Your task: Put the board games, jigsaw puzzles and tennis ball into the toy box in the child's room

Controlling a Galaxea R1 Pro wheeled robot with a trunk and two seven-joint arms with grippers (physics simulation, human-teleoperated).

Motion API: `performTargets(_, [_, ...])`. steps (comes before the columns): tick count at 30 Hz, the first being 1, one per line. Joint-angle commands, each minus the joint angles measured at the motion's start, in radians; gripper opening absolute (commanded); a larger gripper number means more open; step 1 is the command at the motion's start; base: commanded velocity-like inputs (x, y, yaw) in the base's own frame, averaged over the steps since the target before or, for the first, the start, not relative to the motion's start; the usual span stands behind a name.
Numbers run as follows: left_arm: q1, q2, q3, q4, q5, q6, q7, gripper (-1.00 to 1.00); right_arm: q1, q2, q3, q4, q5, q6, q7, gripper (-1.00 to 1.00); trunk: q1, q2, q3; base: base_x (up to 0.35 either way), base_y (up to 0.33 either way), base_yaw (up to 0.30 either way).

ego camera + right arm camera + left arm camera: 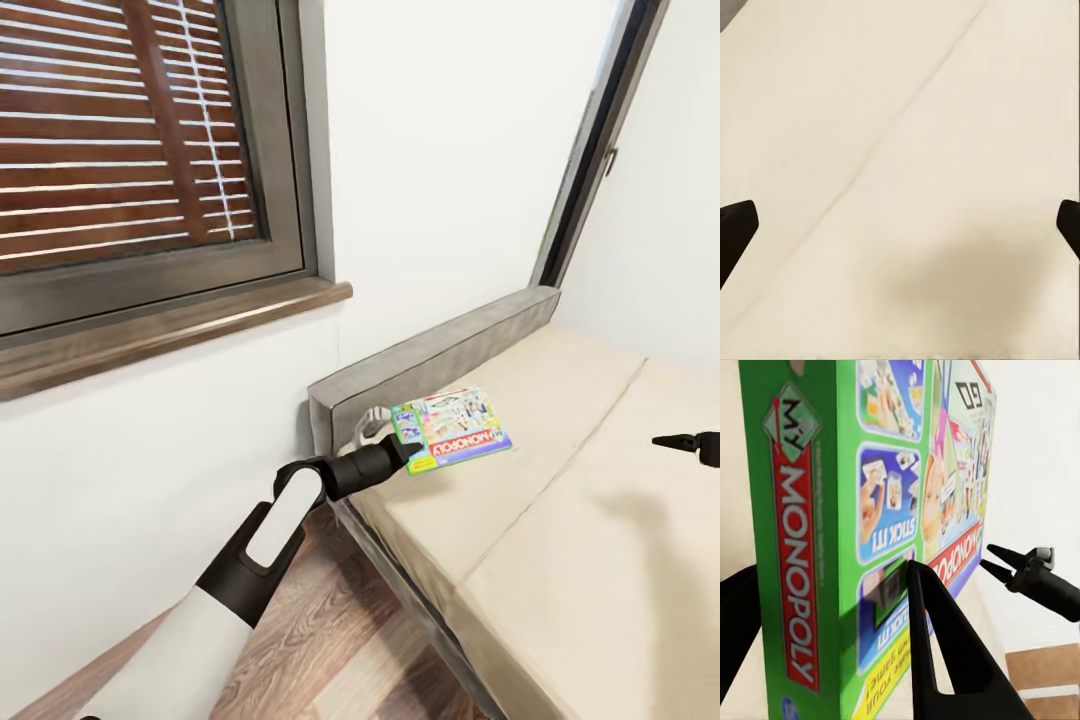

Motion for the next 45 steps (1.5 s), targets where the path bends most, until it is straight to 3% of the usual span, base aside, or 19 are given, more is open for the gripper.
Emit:
performTargets(1, [0.0,0.0,-0.001,-0.001,0.0,0.005,0.005,-1.0,0.0,0.0,-0.001,-0.004,-0.002,0.013,0.001,1.0,-0.004,0.007,0.002,0.0,0.0,-0.239])
performTargets(17, [0.0,0.001,-0.004,-0.001,0.001,0.012,0.015,-1.0,0.067,0.001,-0.002,-0.109,-0.003,0.04,0.002,1.0,-0.065,0.119,0.052,0.0,0.0,-0.155])
performTargets(26, [0.0,0.001,-0.004,-0.001,0.001,0.012,0.015,-1.0,0.077,0.001,-0.003,-0.129,-0.003,0.041,0.002,1.0,-0.1,0.182,0.081,0.0,0.0,-0.117])
performTargets(45, [0.0,0.001,-0.004,-0.001,0.001,0.013,0.015,-1.0,0.099,0.002,-0.003,-0.166,-0.003,0.041,0.002,1.0,-0.173,0.315,0.14,0.0,0.0,-0.269])
